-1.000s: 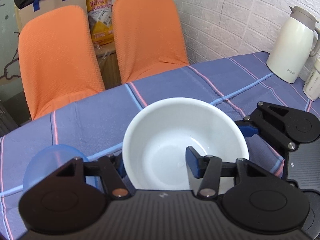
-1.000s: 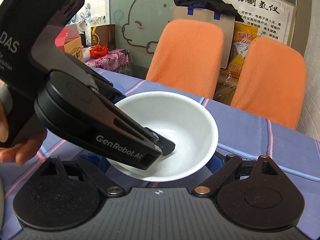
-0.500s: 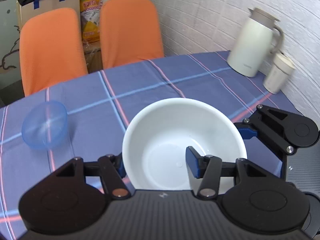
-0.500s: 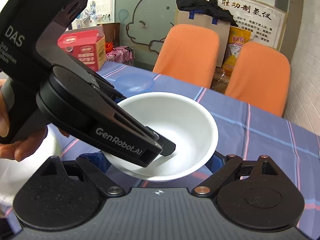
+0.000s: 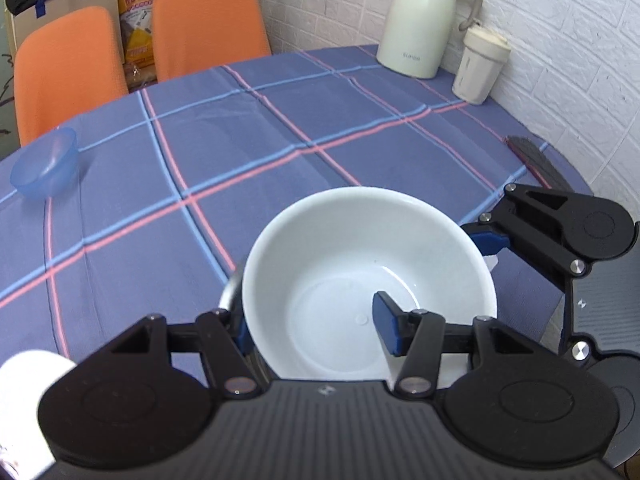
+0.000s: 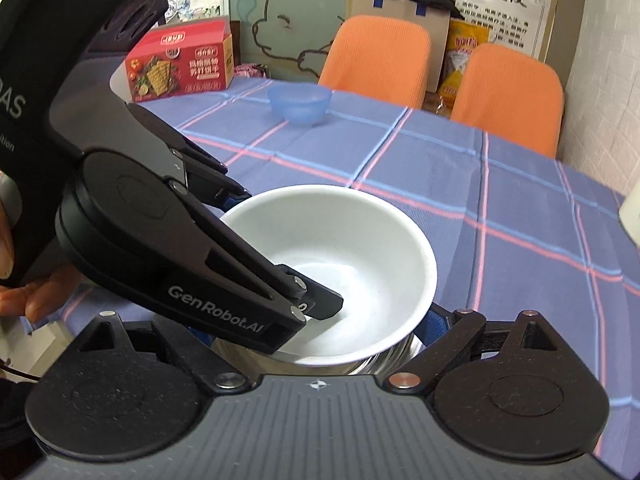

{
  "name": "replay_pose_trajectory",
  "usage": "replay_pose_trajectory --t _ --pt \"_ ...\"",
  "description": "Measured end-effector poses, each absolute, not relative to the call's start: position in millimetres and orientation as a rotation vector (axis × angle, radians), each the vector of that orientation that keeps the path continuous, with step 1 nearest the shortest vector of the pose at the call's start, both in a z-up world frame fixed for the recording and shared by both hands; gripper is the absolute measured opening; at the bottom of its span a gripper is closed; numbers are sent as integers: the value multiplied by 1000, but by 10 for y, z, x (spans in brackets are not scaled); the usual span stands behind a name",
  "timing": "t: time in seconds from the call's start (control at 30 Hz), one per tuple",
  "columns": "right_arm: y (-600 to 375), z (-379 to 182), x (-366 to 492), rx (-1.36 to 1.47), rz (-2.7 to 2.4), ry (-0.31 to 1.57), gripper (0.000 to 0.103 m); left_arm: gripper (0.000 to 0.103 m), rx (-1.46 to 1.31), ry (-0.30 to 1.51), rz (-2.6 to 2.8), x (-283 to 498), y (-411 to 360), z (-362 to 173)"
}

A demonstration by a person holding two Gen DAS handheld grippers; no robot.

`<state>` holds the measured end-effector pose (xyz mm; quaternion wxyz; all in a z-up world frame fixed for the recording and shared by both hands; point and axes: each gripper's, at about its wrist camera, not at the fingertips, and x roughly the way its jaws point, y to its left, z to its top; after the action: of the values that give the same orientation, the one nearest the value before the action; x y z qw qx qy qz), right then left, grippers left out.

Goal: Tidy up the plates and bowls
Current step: 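Carry the white bowl with the left tool and lower it into the steel bowl, then move the left tool to the translucent blue bowl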

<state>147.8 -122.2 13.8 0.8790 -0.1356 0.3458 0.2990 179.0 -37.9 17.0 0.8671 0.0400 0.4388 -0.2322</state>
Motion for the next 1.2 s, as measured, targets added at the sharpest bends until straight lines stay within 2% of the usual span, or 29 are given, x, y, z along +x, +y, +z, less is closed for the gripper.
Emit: replay_pose_trajectory --t 0.37,0.83,1.2 --pt "-1425 122 1275 -304 605 735 82 73 104 911 -476 1741 -282 131" --pt "-1628 221 1323 -222 540 704 82 76 46 843 -447 1572 -5 398" --pt "-1303 351 1584 -223 586 686 82 77 -31 806 -235 1739 985 563"
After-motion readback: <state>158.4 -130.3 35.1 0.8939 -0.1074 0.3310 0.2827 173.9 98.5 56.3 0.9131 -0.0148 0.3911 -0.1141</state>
